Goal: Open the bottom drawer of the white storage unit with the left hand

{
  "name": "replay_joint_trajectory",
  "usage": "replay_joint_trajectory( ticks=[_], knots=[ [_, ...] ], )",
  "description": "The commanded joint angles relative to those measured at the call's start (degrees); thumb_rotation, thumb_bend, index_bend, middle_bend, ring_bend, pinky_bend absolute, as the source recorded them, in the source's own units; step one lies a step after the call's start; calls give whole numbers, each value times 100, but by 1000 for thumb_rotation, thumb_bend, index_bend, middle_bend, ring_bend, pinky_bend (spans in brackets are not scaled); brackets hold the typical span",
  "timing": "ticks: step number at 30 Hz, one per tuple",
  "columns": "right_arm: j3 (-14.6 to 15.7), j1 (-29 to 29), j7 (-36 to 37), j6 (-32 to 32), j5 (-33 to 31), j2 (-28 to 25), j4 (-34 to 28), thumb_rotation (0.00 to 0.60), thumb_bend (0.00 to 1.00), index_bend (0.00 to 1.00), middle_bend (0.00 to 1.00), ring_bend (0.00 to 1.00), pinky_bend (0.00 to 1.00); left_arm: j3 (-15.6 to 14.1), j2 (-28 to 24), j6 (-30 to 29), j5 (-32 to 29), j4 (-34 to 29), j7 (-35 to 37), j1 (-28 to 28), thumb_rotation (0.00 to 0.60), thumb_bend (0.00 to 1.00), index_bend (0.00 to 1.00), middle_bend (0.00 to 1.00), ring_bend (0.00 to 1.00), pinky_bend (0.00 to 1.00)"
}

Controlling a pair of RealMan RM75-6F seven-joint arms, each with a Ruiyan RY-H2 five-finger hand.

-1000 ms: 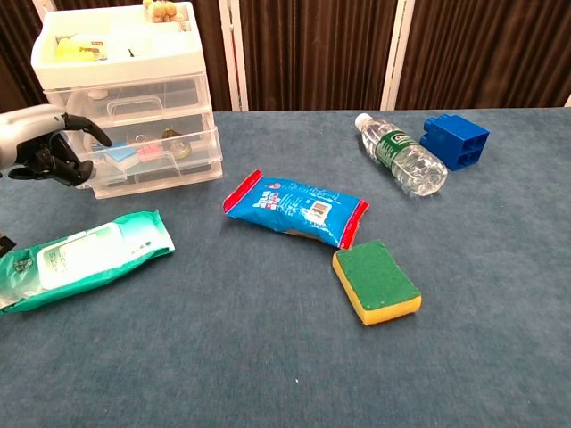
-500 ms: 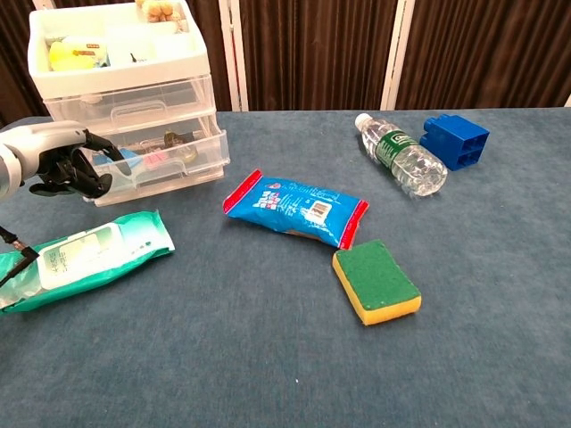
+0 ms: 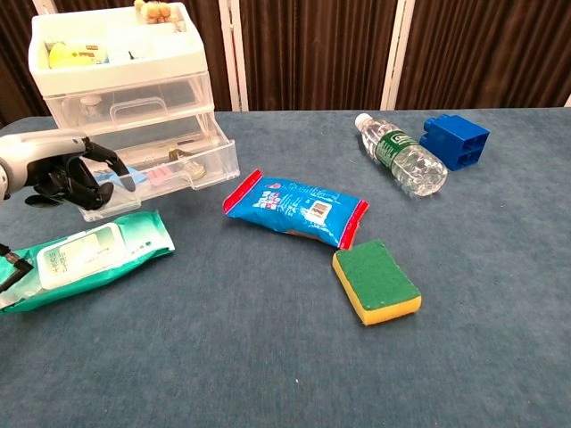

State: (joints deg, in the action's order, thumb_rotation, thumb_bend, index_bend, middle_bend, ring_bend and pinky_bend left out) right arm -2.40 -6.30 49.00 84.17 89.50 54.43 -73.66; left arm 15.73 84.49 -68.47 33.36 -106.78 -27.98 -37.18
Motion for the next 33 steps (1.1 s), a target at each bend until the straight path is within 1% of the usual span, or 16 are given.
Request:
replay_joint_trajectory(
  ticks=[1,3,5,6,7,8,9,10,13,16,19,21,24,27,30,33],
  knots=[
    [1,1,3,-3,-1,-2,-1,600,138,0,0,0,0,-75,-33,5,129,-117,78,29,600,651,385,937,872,952],
    [0,0,5,-3,-2,-2,0,600,139,0,0,0,0,-117,-44,-20,217,-168,106,43,600,648,367,927,864,949],
    [1,0,9,-3,-1,-4,0,600,138,0,0,0,0,-182,-61,-110,417,-173,115,70,600,586,306,892,829,936],
    [2,2,11,-2,1,-4,1,600,139,0,0,0,0,-231,-72,-155,531,-149,101,85,600,489,242,853,790,911],
    [3,2,14,-3,2,-4,3,600,139,0,0,0,0,-295,-89,-207,642,-112,58,100,600,367,176,795,736,867],
    [4,1,20,-3,4,-4,4,600,139,0,0,0,0,-367,-110,-262,746,-70,-8,113,600,292,138,748,691,830],
    [5,0,28,-1,9,-2,5,600,139,0,0,0,0,-462,-140,-336,864,-25,-105,133,600,213,101,670,614,776],
    [5,0,29,2,12,-2,8,600,139,0,0,0,0,-522,-164,-380,935,-10,-157,151,600,167,78,578,523,724],
    [9,0,14,4,19,3,9,600,139,0,0,0,0,-654,-253,-496,1138,0,-232,226,600,151,50,415,361,617],
    [6,1,8,4,12,2,10,600,138,0,0,0,0,-776,-359,-599,1354,-34,-291,301,600,151,44,271,215,460],
    [1,2,9,-1,-2,5,26,600,139,0,0,0,0,-951,-502,-783,1698,-153,-304,445,600,152,45,212,155,358],
    [-1,1,2,-4,-5,12,43,600,138,0,0,0,0,-1149,-638,-969,2079,-244,-268,602,600,153,45,187,132,324],
    [-4,1,-50,16,6,25,62,600,138,0,0,0,0,-1637,-963,-1352,3008,-302,-42,991,600,155,48,160,101,289],
    [-3,10,-177,68,35,44,77,600,139,0,0,0,0,-2071,-1272,-1774,3884,-104,246,1391,600,156,51,123,50,231],
    [-9,25,-346,126,47,81,107,600,139,0,0,0,0,-2427,-1533,-2225,4542,266,592,1822,600,141,42,44,0,136],
    [-12,37,-464,92,-5,91,81,600,138,0,0,0,0,-2623,-1704,-2555,4914,664,882,2177,600,127,33,1,0,90]
  ],
)
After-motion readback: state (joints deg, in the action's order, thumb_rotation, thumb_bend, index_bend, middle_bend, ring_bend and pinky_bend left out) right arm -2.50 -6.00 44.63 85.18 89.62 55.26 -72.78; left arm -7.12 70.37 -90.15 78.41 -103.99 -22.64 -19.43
